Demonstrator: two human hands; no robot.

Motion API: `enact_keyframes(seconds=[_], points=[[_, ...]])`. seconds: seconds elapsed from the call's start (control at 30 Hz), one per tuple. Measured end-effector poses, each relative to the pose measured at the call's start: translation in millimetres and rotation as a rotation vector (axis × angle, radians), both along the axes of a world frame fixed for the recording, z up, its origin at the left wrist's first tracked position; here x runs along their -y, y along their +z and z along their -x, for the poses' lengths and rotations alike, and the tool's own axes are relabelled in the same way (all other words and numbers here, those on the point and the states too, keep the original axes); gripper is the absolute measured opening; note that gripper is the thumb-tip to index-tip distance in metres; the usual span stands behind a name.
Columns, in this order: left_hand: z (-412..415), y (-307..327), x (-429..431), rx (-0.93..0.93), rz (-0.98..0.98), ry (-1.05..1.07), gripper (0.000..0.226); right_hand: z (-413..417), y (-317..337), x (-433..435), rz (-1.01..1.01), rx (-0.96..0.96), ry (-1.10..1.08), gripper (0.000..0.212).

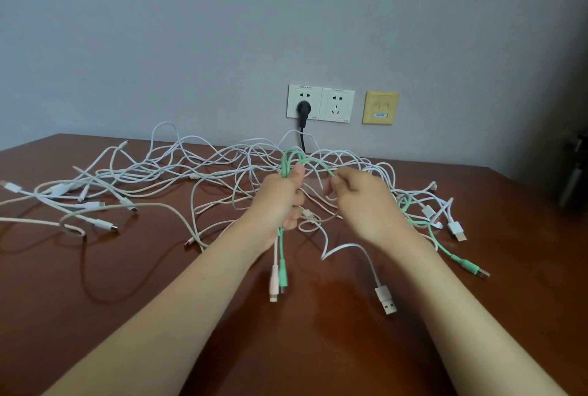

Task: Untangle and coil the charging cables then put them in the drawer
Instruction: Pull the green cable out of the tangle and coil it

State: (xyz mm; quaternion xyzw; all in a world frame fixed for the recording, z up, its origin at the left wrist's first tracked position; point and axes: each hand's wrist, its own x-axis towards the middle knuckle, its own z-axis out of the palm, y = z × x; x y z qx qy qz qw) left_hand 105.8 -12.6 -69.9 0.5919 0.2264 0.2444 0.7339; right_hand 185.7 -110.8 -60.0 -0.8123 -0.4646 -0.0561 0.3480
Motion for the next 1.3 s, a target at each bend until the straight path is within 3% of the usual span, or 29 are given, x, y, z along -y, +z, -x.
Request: enact_keyframes(seconds=[0.07,0.17,0.33,0.5,0.6,0.8,1.03,1.13,1.3], points=[[-3,-3,2,-0.026,-0.157,0.021,0.033,0,3,0,-0.07,-0.026,0.069,0.022],[-5,-5,9,-0.001,-0.217,-0.012,0.03,-3,1,0,-0.092,-0.041,0.114,0.03],[-10,-9,14,0.026,-0.372,0.014,0.03,-9,-7,-1,-0.098,-0.017,-0.013,0.038],[-13,-13,18,0.057,-0.449,0.072,0.026,-2,-7,-2,0.018,-0.086,-0.055,0.047],[-13,-13,22,0.089,-0.39,0.038,0.023,-3,-7,-3,0.0,-0.096,-0.086,0.046],[-4,0,17,0.169,-0.134,0.069,0.023,0,-5,-4,0.045,-0.076,0.099,0.025],[-2,-2,17,0.139,-0.169,0.013,0.021,-6,-6,2,0.059,0.141,-0.023,0.025],[-5,-3,18,0.123,-0.279,0.055,0.025,0,-6,1,0.117,0.255,-0.043,0.029],[-7,-10,12,-0.02,-0.715,0.202,0.017,4,-8,0,0.138,0.319,-0.09,0.036]])
